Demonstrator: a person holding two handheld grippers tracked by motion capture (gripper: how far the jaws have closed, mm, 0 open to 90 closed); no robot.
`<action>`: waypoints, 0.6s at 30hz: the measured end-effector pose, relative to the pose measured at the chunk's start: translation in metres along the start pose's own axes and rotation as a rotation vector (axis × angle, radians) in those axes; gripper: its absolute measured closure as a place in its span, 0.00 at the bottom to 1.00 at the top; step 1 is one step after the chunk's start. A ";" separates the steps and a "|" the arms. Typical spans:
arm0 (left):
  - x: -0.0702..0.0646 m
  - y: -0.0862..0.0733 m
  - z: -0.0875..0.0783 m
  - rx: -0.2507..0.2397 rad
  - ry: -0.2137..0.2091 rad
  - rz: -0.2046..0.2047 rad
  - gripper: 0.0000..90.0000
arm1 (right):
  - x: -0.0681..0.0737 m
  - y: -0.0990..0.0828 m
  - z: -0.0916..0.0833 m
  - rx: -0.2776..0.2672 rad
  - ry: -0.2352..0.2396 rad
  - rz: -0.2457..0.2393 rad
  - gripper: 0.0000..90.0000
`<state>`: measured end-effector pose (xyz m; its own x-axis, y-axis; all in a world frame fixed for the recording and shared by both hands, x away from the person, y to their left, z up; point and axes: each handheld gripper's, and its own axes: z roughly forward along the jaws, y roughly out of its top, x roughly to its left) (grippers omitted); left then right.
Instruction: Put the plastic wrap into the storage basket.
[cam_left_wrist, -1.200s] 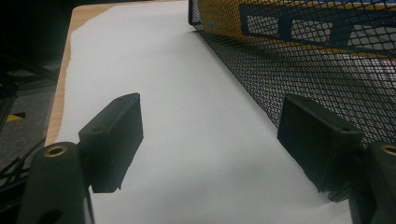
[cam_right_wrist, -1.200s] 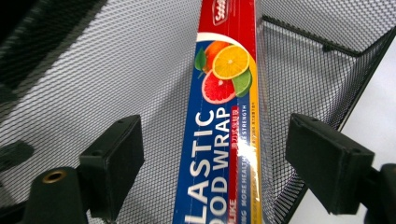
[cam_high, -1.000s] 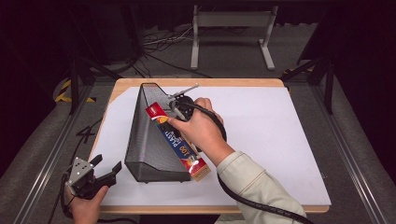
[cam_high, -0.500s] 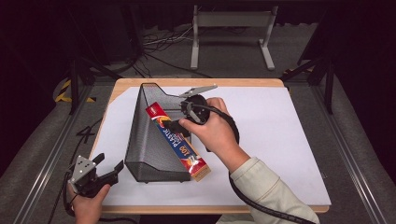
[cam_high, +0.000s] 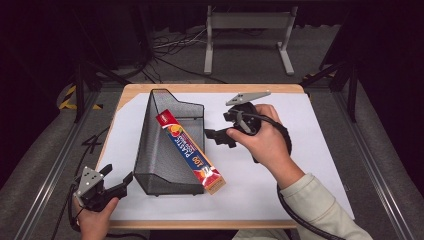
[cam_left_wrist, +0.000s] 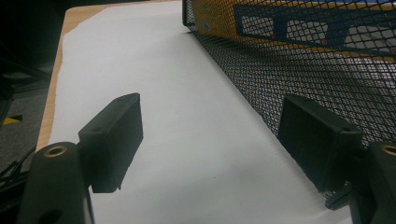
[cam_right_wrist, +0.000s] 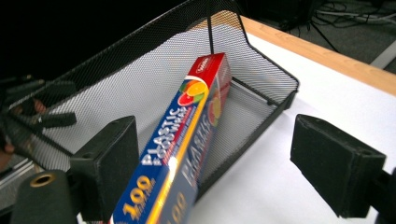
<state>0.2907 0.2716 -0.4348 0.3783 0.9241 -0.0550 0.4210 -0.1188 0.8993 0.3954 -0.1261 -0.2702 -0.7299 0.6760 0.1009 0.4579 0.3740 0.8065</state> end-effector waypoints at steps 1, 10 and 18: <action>0.000 0.000 0.000 0.001 0.001 0.000 0.26 | -0.003 -0.002 -0.006 -0.006 0.000 -0.010 0.18; -0.001 0.000 0.001 0.003 0.003 0.002 0.26 | -0.032 -0.020 -0.043 -0.020 -0.061 -0.013 0.18; -0.001 0.001 0.001 0.000 0.007 0.007 0.26 | -0.051 -0.037 -0.064 -0.039 -0.078 -0.054 0.18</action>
<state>0.2911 0.2704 -0.4343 0.3750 0.9259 -0.0459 0.4182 -0.1247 0.8998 0.3834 -0.2154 -0.2684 -0.7105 0.7036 0.0124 0.3978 0.3870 0.8319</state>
